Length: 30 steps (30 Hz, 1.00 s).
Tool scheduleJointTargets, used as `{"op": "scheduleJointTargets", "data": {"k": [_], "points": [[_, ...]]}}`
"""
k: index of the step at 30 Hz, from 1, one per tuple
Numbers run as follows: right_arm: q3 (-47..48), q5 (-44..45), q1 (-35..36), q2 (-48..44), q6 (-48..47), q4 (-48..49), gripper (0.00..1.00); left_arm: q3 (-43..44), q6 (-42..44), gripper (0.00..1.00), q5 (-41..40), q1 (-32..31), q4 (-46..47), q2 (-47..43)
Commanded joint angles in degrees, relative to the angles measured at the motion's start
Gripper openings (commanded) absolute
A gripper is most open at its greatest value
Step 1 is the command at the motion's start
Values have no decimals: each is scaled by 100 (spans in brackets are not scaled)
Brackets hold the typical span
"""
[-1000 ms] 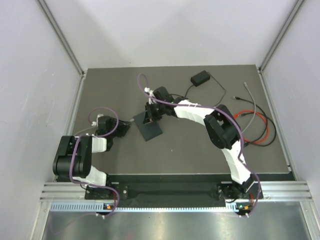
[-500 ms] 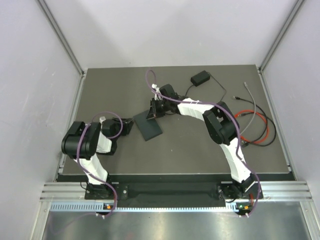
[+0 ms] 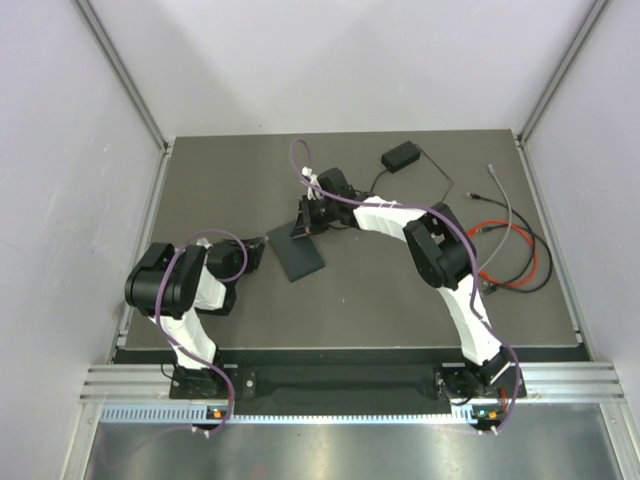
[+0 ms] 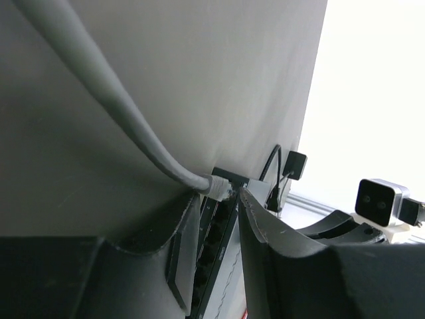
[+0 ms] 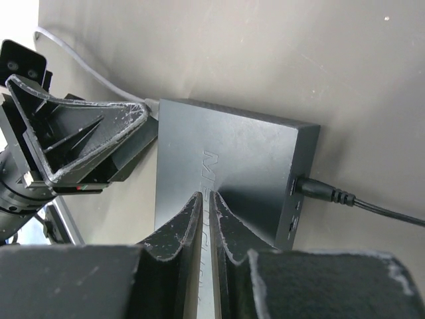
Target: Pull the plug from the switch port
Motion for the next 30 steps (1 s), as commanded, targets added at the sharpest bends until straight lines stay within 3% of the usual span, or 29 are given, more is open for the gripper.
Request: {"op": "scheduleJointTargets", "data": {"k": [1, 21, 25, 28, 29, 30], "points": [[250, 27, 64, 211, -33, 18, 9, 115, 59, 35, -235, -89, -314, 204], [505, 80, 72, 361, -192, -246, 7, 572, 42, 32, -797, -441, -1561, 283], [531, 89, 72, 343, -270, -342, 7, 660, -38, 22, -841, -468, -1675, 345], [531, 141, 72, 325, -332, -413, 7, 695, -73, 9, -877, -485, -1781, 363], [531, 150, 72, 317, -350, -430, 7, 713, -90, 0, -877, -485, -1807, 380], [540, 150, 72, 317, -367, -439, 7, 704, -108, 0, -877, -485, -1816, 389]]}}
